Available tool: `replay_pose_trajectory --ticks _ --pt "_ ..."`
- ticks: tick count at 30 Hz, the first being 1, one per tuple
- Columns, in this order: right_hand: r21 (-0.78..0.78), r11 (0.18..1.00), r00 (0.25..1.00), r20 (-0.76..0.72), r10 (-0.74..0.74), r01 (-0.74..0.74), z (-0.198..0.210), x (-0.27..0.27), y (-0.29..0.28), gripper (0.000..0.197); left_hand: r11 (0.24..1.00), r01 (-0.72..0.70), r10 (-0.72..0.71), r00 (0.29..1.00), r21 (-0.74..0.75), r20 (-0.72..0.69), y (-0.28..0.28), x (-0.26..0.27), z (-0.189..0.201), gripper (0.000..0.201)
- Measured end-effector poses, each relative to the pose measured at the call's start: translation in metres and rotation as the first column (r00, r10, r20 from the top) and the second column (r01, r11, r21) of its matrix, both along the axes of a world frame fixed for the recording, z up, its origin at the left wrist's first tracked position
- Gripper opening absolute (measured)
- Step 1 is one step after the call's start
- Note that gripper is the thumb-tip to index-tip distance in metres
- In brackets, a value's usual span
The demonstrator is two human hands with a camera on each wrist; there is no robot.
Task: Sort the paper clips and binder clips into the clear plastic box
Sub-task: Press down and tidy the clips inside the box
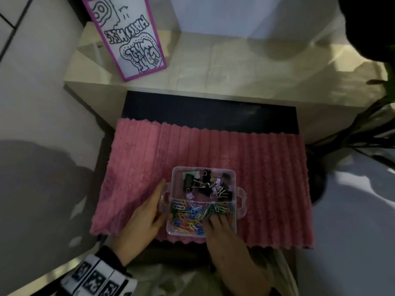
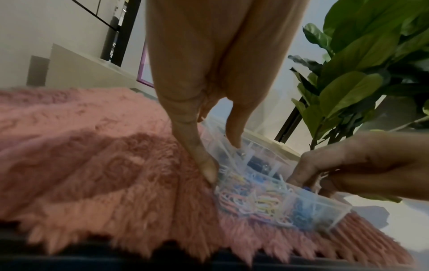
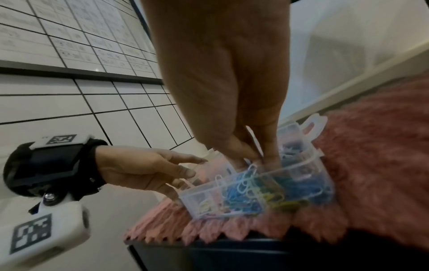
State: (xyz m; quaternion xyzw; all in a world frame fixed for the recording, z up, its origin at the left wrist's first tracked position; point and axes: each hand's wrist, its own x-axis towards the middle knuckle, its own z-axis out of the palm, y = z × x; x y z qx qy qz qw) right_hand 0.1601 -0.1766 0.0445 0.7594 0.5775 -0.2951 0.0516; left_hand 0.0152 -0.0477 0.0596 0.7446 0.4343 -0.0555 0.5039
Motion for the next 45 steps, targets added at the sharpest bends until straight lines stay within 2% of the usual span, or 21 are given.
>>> replay_pose_trajectory --ticks 2,5,7,9,10,12,14,17,19,21,26,28,30,31,34,36,37,40,42,44,45 --pt "0.103 0.994 0.999 0.02 0.03 -0.032 0.0 -0.001 -0.003 0.065 1.0 0.0 0.0 1.0 -0.002 -0.026 0.001 -0.001 0.001 0.077" --pt "0.226 0.974 0.998 -0.053 0.014 -0.001 0.011 0.01 -0.011 0.069 1.0 -0.016 0.016 0.997 0.007 -0.082 -0.001 0.0 0.003 0.078" --pt "0.302 0.952 0.997 -0.075 -0.026 0.047 0.023 0.025 -0.012 0.062 0.985 -0.015 0.038 0.991 0.175 -0.13 -0.003 0.001 0.007 0.069" --pt "0.336 0.939 0.997 -0.06 -0.057 0.074 0.03 0.043 -0.005 0.053 0.886 0.087 -0.037 0.992 0.456 -0.118 0.001 0.007 0.016 0.054" --pt "0.338 0.939 0.998 -0.005 -0.064 0.062 0.031 0.051 0.002 0.048 0.833 0.145 -0.109 0.989 0.534 -0.1 0.004 0.013 0.021 0.048" --pt "0.296 0.955 0.992 0.123 -0.03 -0.008 0.025 0.062 0.018 0.041 0.774 0.31 -0.298 0.948 0.551 -0.115 0.011 0.031 0.025 0.037" --pt "0.211 0.973 0.979 0.199 0.048 -0.091 0.015 0.065 0.033 0.032 0.69 0.481 -0.481 0.863 0.541 -0.153 0.019 0.049 0.021 0.028" --pt "0.306 0.935 0.963 0.248 0.101 -0.177 0.001 0.067 0.038 0.01 0.546 0.644 -0.613 0.743 0.536 -0.269 0.031 0.07 0.01 0.04" --pt "0.398 0.907 0.975 0.214 0.052 -0.135 0.001 0.074 0.036 0.026 0.473 0.701 -0.635 0.691 0.534 -0.344 0.039 0.072 0.006 0.042" --pt "0.437 0.898 0.987 0.156 -0.02 -0.051 0.008 0.084 0.032 0.034 0.446 0.701 -0.64 0.685 0.557 -0.35 0.041 0.066 0.001 0.042" --pt "0.488 0.848 0.977 -0.068 -0.201 0.208 0.016 0.109 0.016 0.041 0.523 0.689 -0.637 0.707 0.501 -0.307 0.051 0.052 0.0 0.024" --pt "0.513 0.831 0.976 -0.086 -0.201 0.217 0.015 0.112 0.017 0.042 0.595 0.644 -0.598 0.755 0.481 -0.27 0.055 0.05 0.0 0.031" --pt "0.527 0.84 0.991 -0.031 -0.131 0.128 0.012 0.108 0.024 0.034 0.65 0.584 -0.541 0.805 0.487 -0.244 0.055 0.051 0.0 0.034" --pt "0.512 0.858 0.998 0.025 -0.058 0.038 0.008 0.104 0.029 0.03 0.647 0.574 -0.526 0.812 0.501 -0.252 0.052 0.052 0.0 0.033" --pt "0.343 0.916 0.973 0.163 0.162 -0.21 -0.008 0.083 0.041 0.059 0.565 0.624 -0.555 0.772 0.54 -0.311 0.041 0.055 -0.002 0.031" --pt "0.293 0.923 0.96 0.197 0.198 -0.25 -0.012 0.074 0.041 0.054 0.526 0.665 -0.602 0.731 0.53 -0.321 0.039 0.053 -0.004 0.036" --pt "0.279 0.927 0.957 0.215 0.192 -0.249 -0.012 0.074 0.04 0.049 0.538 0.661 -0.606 0.735 0.524 -0.305 0.041 0.05 -0.004 0.041" --pt "0.288 0.926 0.947 0.276 0.165 -0.246 -0.006 0.079 0.035 0.04 0.616 0.518 -0.492 0.841 0.594 -0.224 0.055 0.038 0.004 0.041" --pt "0.317 0.916 0.949 0.271 0.16 -0.246 -0.005 0.079 0.035 0.039 0.694 0.384 -0.377 0.915 0.61 -0.147 0.064 0.023 0.013 0.051" --pt "0.337 0.902 0.952 0.233 0.199 -0.271 -0.007 0.074 0.039 0.038 0.774 0.275 -0.253 0.96 0.57 -0.119 0.069 0.008 0.017 0.063" --pt "0.345 0.896 0.955 0.202 0.219 -0.279 -0.008 0.071 0.041 0.037 0.815 0.222 -0.179 0.975 0.535 -0.133 0.068 0.001 0.016 0.061"
